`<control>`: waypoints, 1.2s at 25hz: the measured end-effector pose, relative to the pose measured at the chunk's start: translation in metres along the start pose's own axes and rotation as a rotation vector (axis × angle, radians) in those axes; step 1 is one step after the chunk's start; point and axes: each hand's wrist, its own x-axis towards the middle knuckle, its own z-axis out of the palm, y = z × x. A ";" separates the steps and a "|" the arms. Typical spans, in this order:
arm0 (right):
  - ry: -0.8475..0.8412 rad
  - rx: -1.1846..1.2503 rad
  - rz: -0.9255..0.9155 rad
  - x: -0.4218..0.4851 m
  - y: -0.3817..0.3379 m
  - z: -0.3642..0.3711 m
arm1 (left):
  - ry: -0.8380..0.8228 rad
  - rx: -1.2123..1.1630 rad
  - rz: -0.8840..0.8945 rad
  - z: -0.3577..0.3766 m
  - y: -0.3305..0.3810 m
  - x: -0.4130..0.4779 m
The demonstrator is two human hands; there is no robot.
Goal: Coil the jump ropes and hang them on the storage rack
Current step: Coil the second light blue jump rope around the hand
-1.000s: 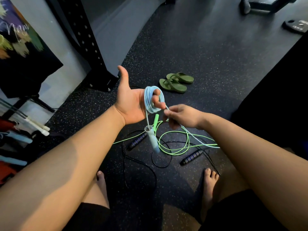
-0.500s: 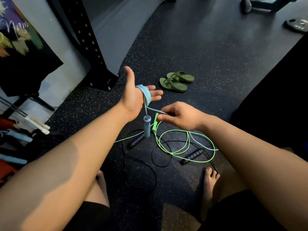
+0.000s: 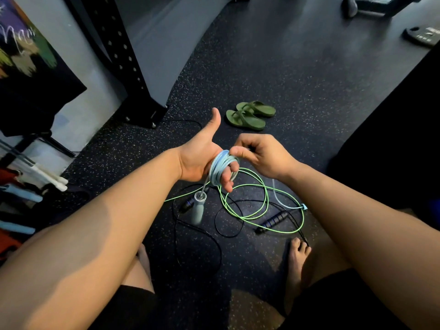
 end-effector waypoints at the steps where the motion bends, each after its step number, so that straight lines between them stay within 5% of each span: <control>1: -0.021 0.023 0.017 -0.001 -0.001 0.002 | -0.043 -0.020 0.026 0.001 0.002 -0.003; 9: -0.168 0.220 0.325 0.004 0.003 0.014 | 0.007 -0.394 0.346 0.002 0.005 -0.015; 15: -0.508 -0.052 0.458 -0.008 0.019 0.021 | 0.310 -0.627 0.606 -0.011 0.007 -0.013; 18: -0.517 -0.061 0.471 -0.006 0.012 0.018 | 0.438 -0.578 0.633 -0.012 0.005 -0.007; 25: -0.330 0.086 0.270 -0.004 -0.008 0.012 | 0.682 -0.035 0.352 -0.021 -0.004 0.011; 30: -0.105 -0.004 0.115 -0.002 -0.010 0.004 | 0.375 0.237 0.038 -0.016 -0.010 0.012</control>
